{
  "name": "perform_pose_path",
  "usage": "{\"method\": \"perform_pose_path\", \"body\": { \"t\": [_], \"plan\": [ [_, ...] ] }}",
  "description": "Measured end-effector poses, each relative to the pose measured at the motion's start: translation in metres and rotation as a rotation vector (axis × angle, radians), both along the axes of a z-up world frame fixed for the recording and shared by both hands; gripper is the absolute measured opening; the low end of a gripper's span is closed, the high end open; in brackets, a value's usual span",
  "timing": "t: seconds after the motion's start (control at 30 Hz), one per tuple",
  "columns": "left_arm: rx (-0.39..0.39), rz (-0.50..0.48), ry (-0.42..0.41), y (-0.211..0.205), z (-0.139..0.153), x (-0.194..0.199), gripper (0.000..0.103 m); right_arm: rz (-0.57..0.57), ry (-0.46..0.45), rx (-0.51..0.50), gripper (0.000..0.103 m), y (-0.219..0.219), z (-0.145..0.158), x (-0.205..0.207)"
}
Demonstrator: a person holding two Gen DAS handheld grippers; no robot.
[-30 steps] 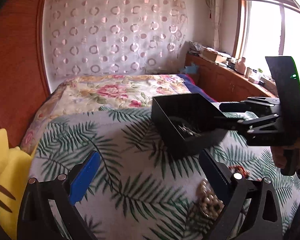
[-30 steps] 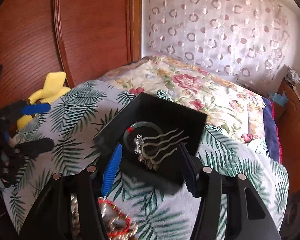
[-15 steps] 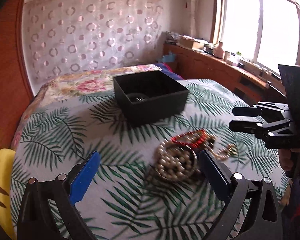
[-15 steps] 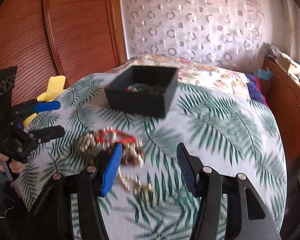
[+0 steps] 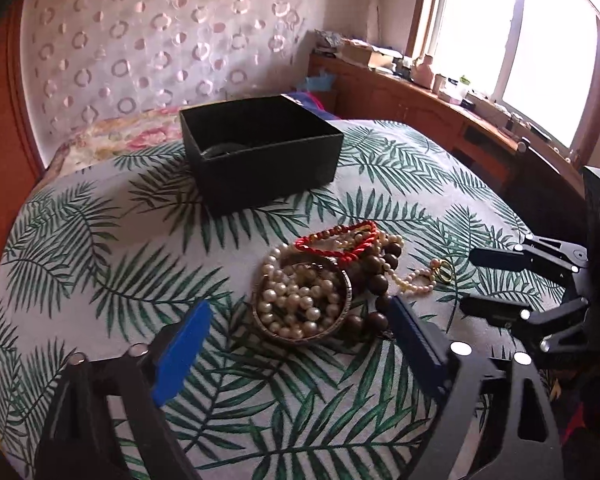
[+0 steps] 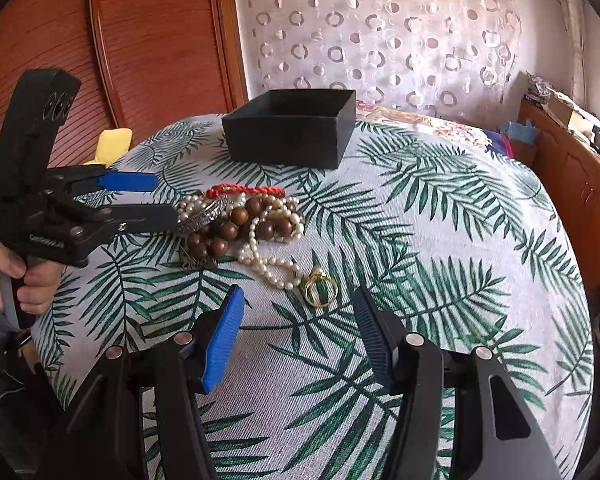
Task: Organize jewelry
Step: 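Move both tools back from the box to the jewelry pile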
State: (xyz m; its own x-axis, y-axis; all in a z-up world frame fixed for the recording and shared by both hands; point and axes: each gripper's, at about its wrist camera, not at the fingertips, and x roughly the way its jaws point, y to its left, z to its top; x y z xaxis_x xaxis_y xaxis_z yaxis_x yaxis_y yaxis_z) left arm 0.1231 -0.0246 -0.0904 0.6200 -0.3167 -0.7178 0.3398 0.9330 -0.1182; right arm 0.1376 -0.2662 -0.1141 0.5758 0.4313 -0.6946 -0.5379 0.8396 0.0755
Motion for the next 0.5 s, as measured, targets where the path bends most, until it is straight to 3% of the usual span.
{"method": "perform_pose_path", "body": {
  "t": [0.3,0.37,0.5],
  "plan": [
    [0.009,0.006,0.064,-0.01,-0.013,0.02,0.075,-0.013,-0.013,0.018,0.059,-0.004,0.001,-0.002],
    [0.012,0.008,0.074,-0.011,-0.016,0.022,0.066,-0.017,-0.006,0.024,0.059,-0.005,0.0,-0.001],
    [0.002,0.012,0.071,-0.009,-0.015,0.022,0.058,-0.021,-0.008,0.024,0.059,-0.005,0.001,-0.001]
  ]
}}
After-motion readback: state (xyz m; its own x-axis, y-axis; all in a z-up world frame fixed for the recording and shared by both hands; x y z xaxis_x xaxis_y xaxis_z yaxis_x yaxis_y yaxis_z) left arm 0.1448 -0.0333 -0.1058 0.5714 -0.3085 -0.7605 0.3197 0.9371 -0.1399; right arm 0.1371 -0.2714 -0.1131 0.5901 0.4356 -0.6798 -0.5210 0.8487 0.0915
